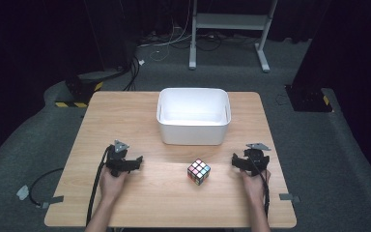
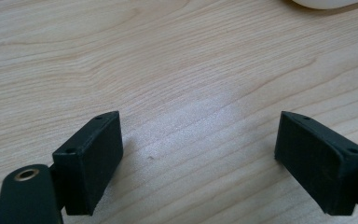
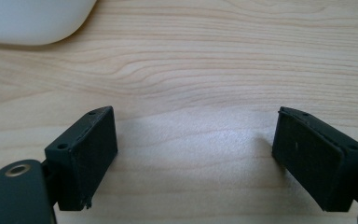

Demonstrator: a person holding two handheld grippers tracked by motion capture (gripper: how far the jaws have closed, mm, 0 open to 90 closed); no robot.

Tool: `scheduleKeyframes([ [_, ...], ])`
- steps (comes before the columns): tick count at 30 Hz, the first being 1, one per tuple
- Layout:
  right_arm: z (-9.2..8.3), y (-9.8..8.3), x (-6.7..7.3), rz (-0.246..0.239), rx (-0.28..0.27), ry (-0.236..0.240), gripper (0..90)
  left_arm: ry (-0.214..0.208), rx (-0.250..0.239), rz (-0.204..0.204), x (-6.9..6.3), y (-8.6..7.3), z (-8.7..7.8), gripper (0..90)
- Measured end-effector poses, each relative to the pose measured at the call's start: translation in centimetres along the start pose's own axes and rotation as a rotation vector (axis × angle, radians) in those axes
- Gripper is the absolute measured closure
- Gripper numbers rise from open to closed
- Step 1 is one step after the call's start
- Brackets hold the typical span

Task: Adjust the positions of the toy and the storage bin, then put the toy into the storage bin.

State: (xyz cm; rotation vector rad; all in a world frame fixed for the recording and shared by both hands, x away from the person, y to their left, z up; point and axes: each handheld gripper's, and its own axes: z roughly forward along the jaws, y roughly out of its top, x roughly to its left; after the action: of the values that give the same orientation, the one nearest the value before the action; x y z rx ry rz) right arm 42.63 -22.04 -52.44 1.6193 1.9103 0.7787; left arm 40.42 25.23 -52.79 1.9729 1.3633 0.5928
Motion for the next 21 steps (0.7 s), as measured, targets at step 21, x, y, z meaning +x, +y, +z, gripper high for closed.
scheduleKeyframes([
  [21, -1.5, -1.1, 1.0, -0.067, -0.043, 0.083, 18.0, 0.0, 0.0, 0.0, 0.0, 0.0, 0.0, 15.3],
])
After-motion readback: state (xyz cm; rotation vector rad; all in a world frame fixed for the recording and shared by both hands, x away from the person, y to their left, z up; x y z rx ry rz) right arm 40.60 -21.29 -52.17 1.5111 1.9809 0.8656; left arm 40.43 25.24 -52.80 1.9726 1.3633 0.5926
